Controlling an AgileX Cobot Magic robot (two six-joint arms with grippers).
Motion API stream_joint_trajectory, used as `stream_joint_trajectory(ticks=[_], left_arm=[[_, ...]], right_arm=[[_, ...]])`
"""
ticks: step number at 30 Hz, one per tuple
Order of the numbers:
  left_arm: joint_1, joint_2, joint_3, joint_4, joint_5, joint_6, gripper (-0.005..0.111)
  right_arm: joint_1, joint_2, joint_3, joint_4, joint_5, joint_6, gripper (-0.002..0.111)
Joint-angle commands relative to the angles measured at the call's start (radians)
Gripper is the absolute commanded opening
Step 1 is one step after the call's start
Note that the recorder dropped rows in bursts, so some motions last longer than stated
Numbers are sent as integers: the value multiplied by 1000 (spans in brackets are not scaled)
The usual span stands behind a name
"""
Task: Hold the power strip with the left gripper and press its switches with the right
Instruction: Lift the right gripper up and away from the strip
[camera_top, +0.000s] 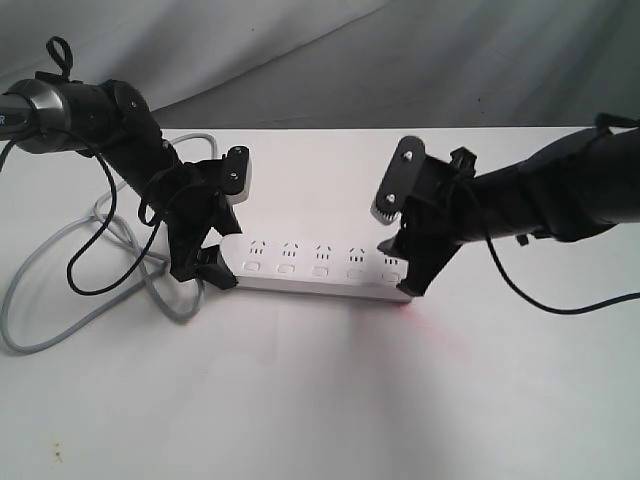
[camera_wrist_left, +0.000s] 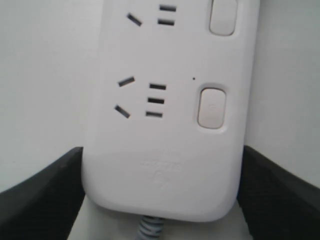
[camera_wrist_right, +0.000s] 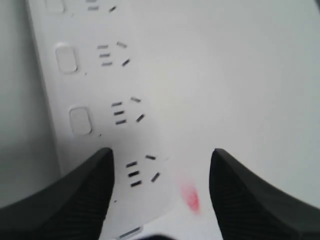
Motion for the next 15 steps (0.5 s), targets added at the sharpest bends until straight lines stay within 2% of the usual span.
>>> stream_joint_trajectory(ticks=[1,8,12,15], left_arm=[[0,2,1,22,-22,1,69],[0,2,1,22,-22,1,69],[0,2,1,22,-22,-1,69],[0,2,1,22,-22,-1,69]], right_arm=[[-7,-127,1,26,5,87,53],[-7,-317,24,36,20,206,47],[-7,-437,85,44,-16,206,30],[-7,-545,156,77,-28,206,12]])
